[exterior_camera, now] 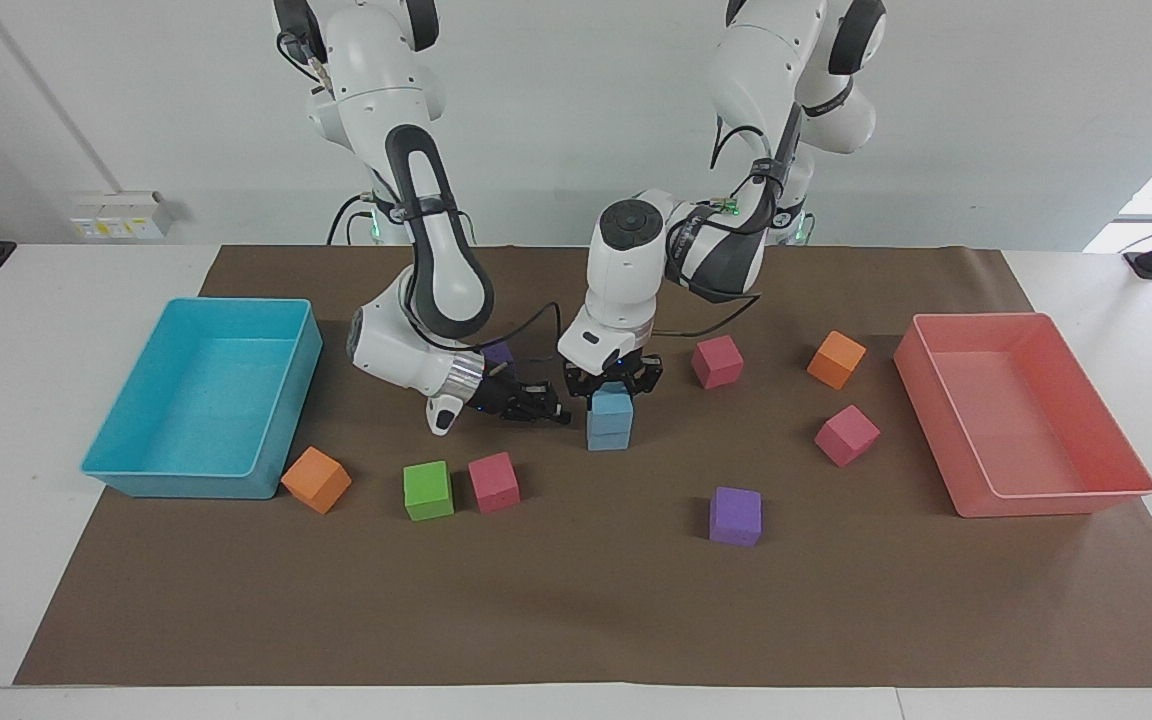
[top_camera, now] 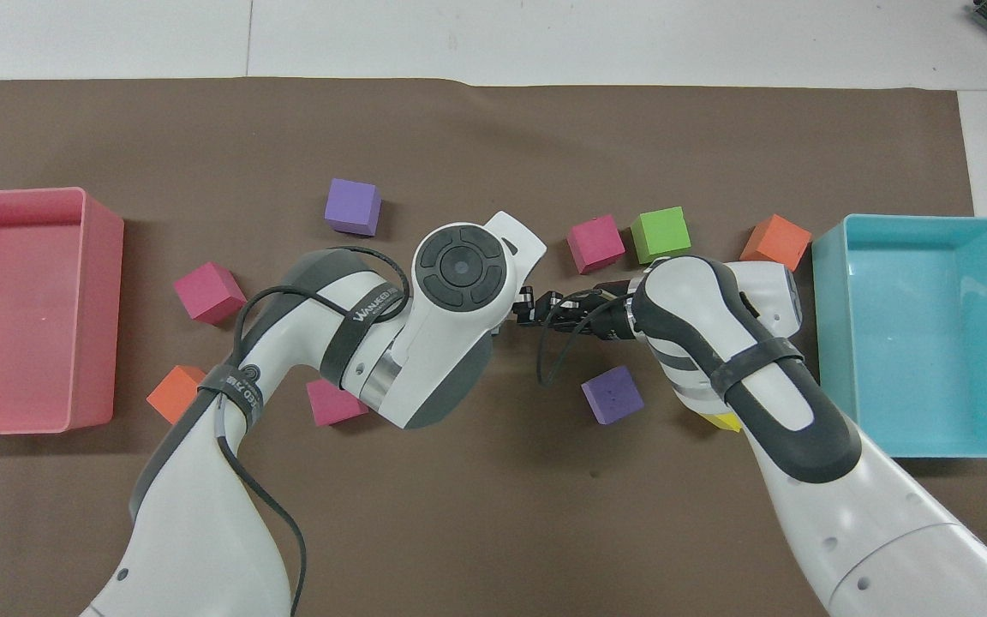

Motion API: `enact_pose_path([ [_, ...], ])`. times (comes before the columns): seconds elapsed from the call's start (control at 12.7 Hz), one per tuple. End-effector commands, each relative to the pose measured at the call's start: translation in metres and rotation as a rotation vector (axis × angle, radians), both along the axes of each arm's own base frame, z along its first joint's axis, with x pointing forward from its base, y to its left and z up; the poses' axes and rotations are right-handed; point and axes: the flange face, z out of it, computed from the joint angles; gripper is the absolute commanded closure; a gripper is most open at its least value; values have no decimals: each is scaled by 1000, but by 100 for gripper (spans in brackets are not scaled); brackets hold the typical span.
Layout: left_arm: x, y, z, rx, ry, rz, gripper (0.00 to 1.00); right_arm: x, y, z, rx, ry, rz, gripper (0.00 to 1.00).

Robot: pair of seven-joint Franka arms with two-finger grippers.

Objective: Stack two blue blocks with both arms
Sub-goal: 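Carry the cube with the left gripper and lower it onto the center cube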

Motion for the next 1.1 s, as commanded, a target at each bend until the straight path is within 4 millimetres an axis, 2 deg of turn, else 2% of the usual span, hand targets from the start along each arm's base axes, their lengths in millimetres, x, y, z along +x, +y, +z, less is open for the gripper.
enact_pose_path([
  [0.0,-7,2,-5,3,-3,14,100,-1,-3,-3,-20,-25,10,100],
  [0.71,-11,1,-6,10,4,9,99,-1,-3,-3,-21,-25,9,100],
  [0.79,-11,0,-6,8,3,8,91,-1,-3,-3,-21,-24,8,100],
  [0.94,-11,0,-6,7,0,-2,17,-1,-3,-3,-21,-24,8,100],
  [1.02,-11,0,-6,7,0,-6,12,-1,-3,-3,-21,-24,8,100],
])
